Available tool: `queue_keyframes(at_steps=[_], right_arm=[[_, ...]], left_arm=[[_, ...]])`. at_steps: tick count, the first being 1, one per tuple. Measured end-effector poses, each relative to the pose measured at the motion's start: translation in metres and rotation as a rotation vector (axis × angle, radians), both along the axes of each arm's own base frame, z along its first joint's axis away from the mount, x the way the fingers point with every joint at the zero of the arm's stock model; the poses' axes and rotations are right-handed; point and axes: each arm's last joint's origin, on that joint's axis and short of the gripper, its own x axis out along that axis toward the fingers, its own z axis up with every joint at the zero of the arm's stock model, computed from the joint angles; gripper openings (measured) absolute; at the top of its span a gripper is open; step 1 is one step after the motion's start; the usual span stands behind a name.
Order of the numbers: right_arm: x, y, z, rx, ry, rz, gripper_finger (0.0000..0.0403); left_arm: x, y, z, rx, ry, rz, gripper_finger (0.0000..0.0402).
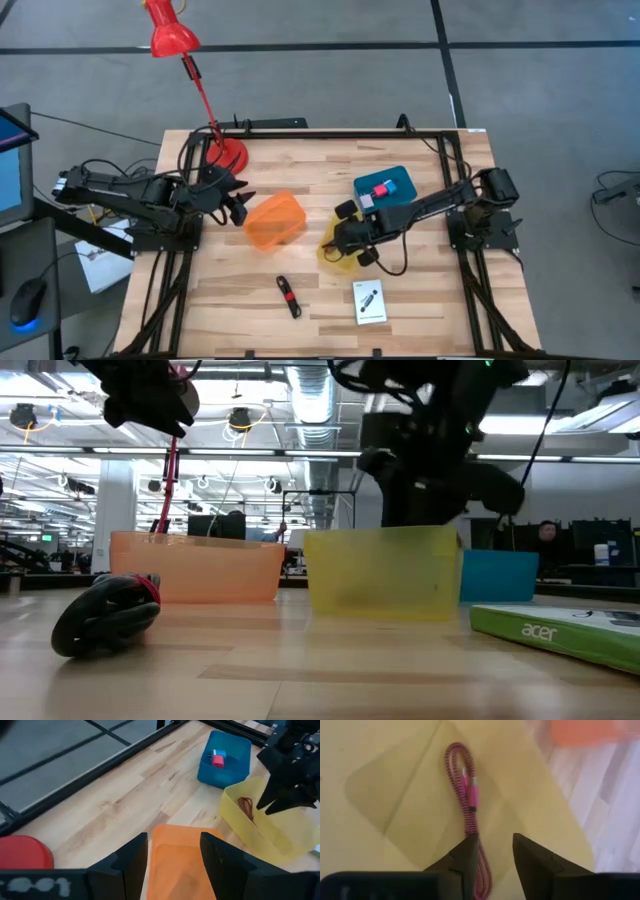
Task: Pick and place items into bin
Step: Put the black charger cable into the yellow bin
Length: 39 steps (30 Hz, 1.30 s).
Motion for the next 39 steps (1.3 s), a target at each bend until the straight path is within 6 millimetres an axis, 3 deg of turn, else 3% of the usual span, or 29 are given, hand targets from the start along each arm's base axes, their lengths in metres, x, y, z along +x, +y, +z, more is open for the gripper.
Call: queue_keyframes(at_steps=[8,12,15,18,21,28,34,39], right_arm=[[0.015,0.016,0.051,0.044,-0.054,-0.029,0.0115],[0.016,0.022,0.077,0.047,-0.047,-0.021,0.0108],[0.009,0.024,0.099,0.048,-0.003,-0.046,0.0108],[-0.008,0.019,0.129,0.059,0.031,-0.104,0.0107],[-0.029,0.010,0.167,0.105,-0.046,-0.165,0.0107],[-0.097,-0.005,0.242,0.301,-0.365,-0.155,0.0107],[-0.146,-0.017,0.261,0.398,-0.507,-0.165,0.0107],[-0.166,-0.023,0.260,0.445,-0.571,-0.193,0.0107]], left_arm=[[0.001,-0.003,-0.004,-0.006,0.080,-0.137,0.0171],[0.013,-0.013,-0.006,-0.054,0.102,-0.379,0.0171],[0.035,-0.025,-0.011,-0.053,0.087,-0.577,0.0171],[0.061,-0.041,-0.019,-0.002,0.056,-0.781,0.0171],[0.083,-0.057,-0.033,0.027,0.053,-0.915,0.0171],[0.108,-0.076,-0.076,0.017,0.203,-0.996,0.0171],[0.124,-0.097,-0.106,-0.043,0.226,-1.104,0.0171],[0.134,-0.113,-0.122,-0.046,0.251,-1.208,0.0171]])
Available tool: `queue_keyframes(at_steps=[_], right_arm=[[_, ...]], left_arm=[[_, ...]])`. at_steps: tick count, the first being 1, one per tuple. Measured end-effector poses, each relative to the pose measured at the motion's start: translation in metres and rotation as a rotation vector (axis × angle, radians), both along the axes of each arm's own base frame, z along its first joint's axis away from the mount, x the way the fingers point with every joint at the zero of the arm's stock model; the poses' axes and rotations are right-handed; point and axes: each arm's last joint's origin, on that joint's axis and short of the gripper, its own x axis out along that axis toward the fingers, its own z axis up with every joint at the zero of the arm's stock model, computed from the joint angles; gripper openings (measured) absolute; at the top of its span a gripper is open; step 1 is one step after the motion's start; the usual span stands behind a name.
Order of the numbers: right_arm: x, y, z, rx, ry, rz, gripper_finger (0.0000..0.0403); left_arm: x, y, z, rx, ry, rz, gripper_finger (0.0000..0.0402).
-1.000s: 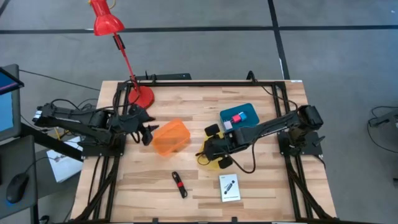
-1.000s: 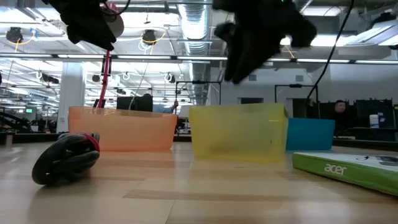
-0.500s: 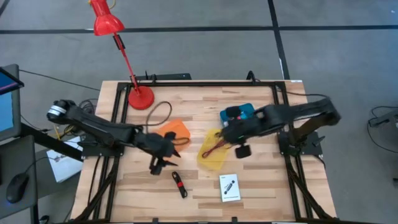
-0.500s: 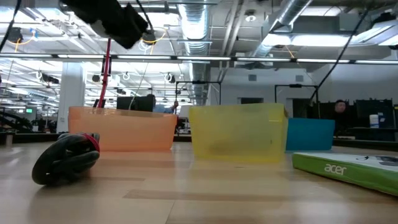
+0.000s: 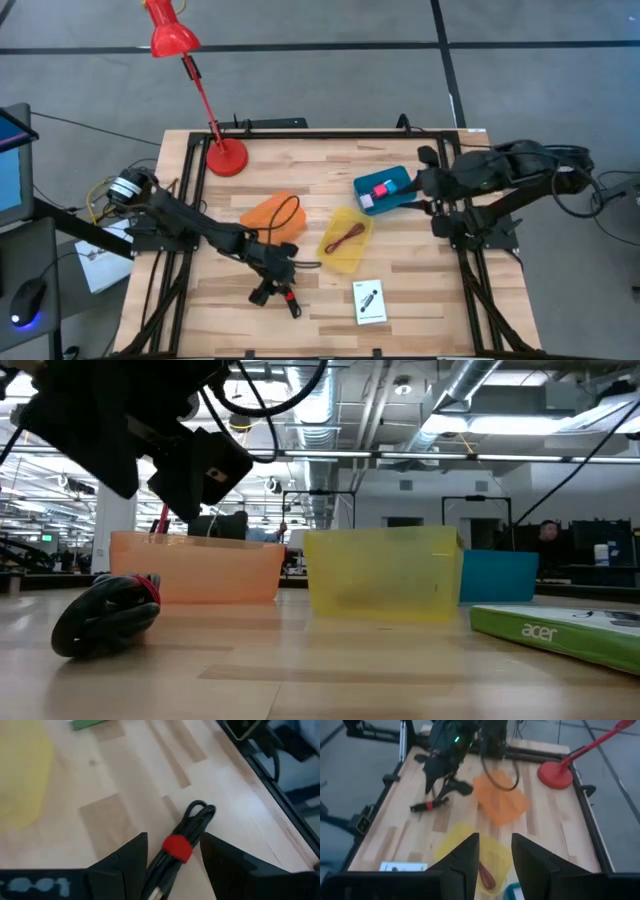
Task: Pick and place items into bin
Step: Put the black charger cable into the yellow bin
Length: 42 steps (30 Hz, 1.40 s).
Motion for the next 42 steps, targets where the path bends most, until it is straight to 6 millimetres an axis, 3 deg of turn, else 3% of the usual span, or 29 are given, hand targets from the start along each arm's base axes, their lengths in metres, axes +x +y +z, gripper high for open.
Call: queue_keyframes(at_steps=[4,11,19,33,39,42], right_arm=[[0.001,0.000,-0.004,0.015,-0.053,-0.002,0.0107],[0.015,0.003,-0.018,0.001,-0.015,-0.005,0.0107],[0.031,0.007,-0.031,-0.025,0.057,0.000,0.0107],[0.029,0.007,-0.034,-0.036,0.099,0.000,0.0107],[0.029,0.007,-0.034,-0.036,0.099,0.000,0.0107],[0.029,0.007,-0.034,-0.037,0.105,0.000,0.0107]], left_arm=[[0.001,-0.013,-0.004,0.051,-0.023,-0.098,0.0171],[-0.006,-0.020,-0.011,0.297,-0.080,-0.179,0.0171],[-0.007,-0.022,-0.012,0.274,-0.064,-0.184,0.0171],[-0.008,-0.021,-0.013,0.306,-0.069,-0.204,0.0171],[0.001,-0.024,-0.041,0.334,-0.001,-0.220,0.0171],[0.004,-0.028,-0.045,0.369,0.004,-0.211,0.0171]])
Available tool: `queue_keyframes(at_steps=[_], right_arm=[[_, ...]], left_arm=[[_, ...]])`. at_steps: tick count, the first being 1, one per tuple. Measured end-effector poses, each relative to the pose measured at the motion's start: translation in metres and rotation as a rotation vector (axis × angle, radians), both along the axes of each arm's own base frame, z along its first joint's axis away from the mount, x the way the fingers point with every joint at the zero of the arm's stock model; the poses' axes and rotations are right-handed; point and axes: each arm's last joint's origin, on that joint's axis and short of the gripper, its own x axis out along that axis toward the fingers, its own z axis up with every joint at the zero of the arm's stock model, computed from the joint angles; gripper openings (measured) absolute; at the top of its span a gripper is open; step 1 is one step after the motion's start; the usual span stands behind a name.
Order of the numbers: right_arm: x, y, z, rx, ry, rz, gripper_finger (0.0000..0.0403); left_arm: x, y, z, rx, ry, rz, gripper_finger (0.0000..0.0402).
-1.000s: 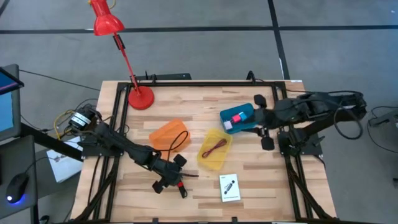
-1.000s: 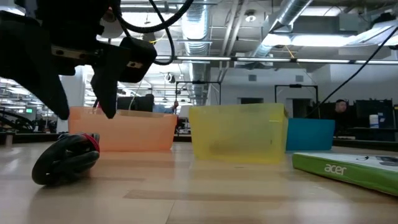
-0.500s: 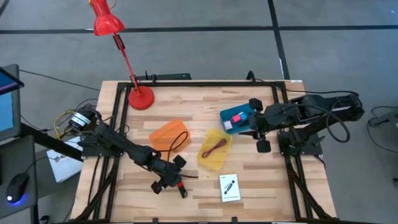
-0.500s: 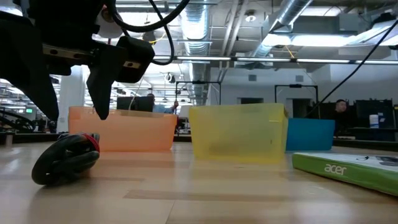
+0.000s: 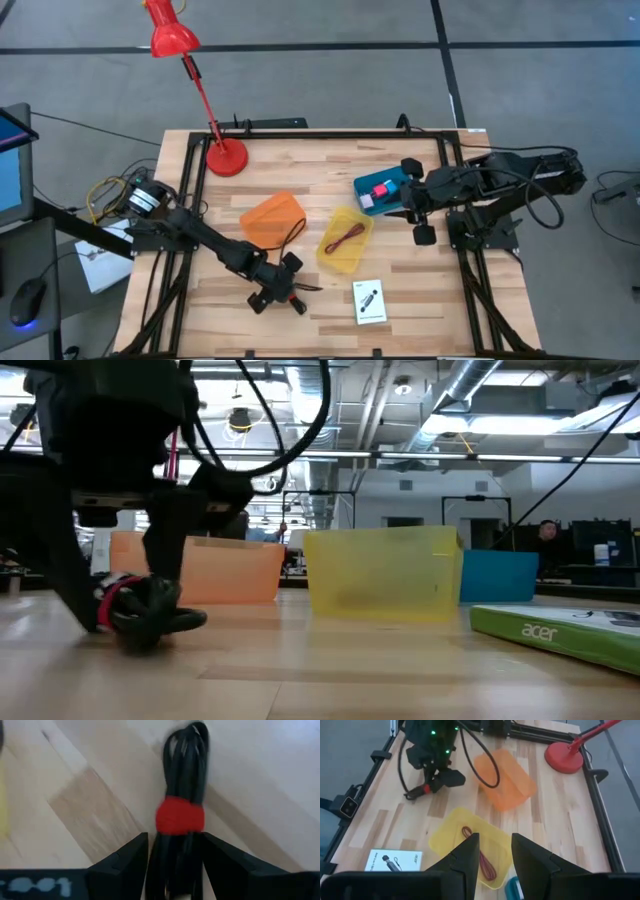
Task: Pick and place items into bin
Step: Put the black charger cable into the yellow bin
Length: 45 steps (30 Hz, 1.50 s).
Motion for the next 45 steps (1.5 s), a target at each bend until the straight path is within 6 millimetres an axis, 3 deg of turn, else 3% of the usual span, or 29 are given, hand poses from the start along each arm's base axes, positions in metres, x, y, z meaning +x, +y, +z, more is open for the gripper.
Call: queue_keyframes(at_steps=[6,11,14,19,24,28,31,35,42,45], right_arm=[[-0.001,0.000,-0.001,-0.005,0.019,0.000,0.0107],[-0.001,0.000,-0.002,-0.006,0.022,0.000,0.0107],[-0.002,-0.001,-0.002,-0.010,0.035,0.001,0.0107],[-0.003,-0.001,-0.003,-0.011,0.042,0.000,0.0107],[-0.002,-0.001,-0.003,-0.011,0.043,0.000,0.0107],[-0.002,-0.001,-0.003,-0.010,0.043,-0.001,0.0107],[-0.002,-0.001,-0.003,-0.010,0.043,0.000,0.0107],[-0.002,0.000,-0.003,-0.010,0.044,0.001,0.0107],[-0.007,-0.002,-0.008,-0.025,0.115,-0.003,0.0107],[-0.008,-0.002,-0.009,-0.018,0.127,-0.013,0.0107]], left_arm=[[0.002,0.000,0.000,0.019,-0.001,0.009,0.0163],[0.004,0.001,0.004,0.038,-0.011,0.045,0.0107],[0.009,0.001,0.017,0.121,-0.072,0.070,0.0062],[0.028,0.006,0.054,0.360,-0.266,0.161,0.0059],[0.062,0.036,0.094,0.448,-0.430,0.362,0.0059],[0.083,0.079,0.106,0.190,-0.450,0.493,0.0059],[0.089,0.106,0.106,0.005,-0.407,0.480,0.0060],[0.096,0.126,0.089,-0.065,-0.362,0.525,0.0060],[0.119,0.119,0.042,-0.099,-0.331,0.583,0.0060],[0.124,0.120,0.033,-0.086,-0.297,0.636,0.0066]])
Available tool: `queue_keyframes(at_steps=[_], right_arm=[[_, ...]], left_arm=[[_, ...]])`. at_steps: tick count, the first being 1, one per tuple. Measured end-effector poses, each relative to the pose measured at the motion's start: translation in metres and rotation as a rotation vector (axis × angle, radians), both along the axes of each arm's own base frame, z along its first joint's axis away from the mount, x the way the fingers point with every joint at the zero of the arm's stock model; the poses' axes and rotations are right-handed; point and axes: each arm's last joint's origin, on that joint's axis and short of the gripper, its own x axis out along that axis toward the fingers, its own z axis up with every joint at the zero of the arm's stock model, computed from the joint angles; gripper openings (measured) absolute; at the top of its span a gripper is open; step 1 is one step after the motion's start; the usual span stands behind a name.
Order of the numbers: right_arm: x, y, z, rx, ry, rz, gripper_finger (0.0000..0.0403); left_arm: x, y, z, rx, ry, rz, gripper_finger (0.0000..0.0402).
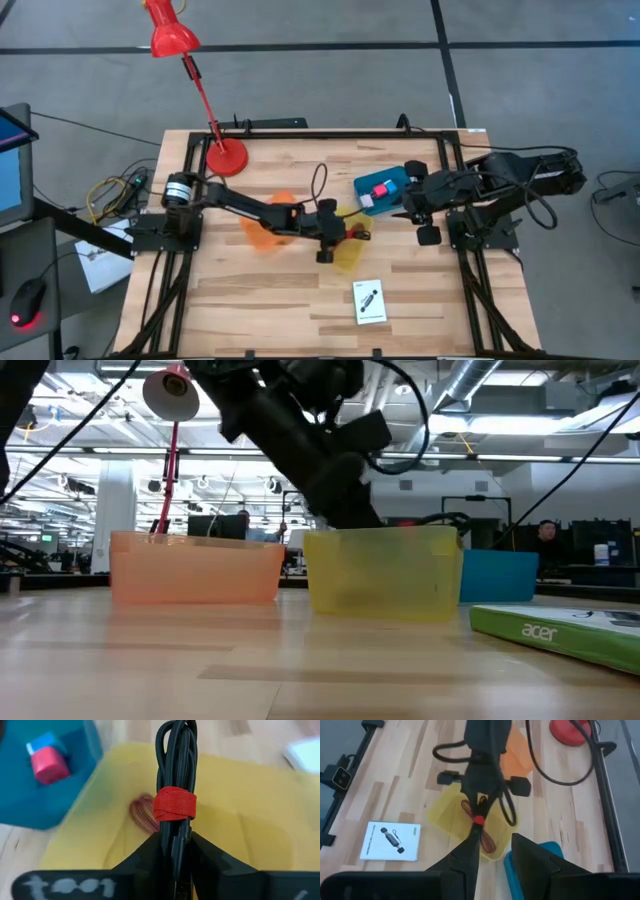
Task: Pick and place items into bin
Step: Put the black charger cable into the yellow bin, then put the card reader box into the orange bin
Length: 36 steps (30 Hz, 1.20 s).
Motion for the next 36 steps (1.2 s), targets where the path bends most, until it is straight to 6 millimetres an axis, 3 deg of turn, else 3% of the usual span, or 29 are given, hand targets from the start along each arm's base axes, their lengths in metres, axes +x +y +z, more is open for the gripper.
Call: queue_keyframes(at_steps=[16,24,27,30,36], right_arm=[[-0.001,0.000,0.000,0.002,0.007,-0.006,0.0107],[-0.001,0.000,0.000,0.028,0.007,-0.032,0.0107],[-0.002,0.001,-0.002,0.069,0.021,-0.077,0.0107],[-0.002,0.007,-0.007,0.085,0.039,-0.075,0.0107],[0.011,0.028,-0.056,0.172,0.064,0.061,0.0107]], left_arm=[[0.001,0.010,-0.002,-0.077,0.041,0.136,0.0167],[0.002,0.014,0.004,-0.035,0.004,0.157,0.0177],[0.002,0.013,0.020,-0.042,-0.011,0.150,0.0178],[0.002,0.011,0.049,-0.083,-0.021,0.111,0.0178],[-0.006,0.011,0.128,-0.048,-0.038,0.037,0.0178]])
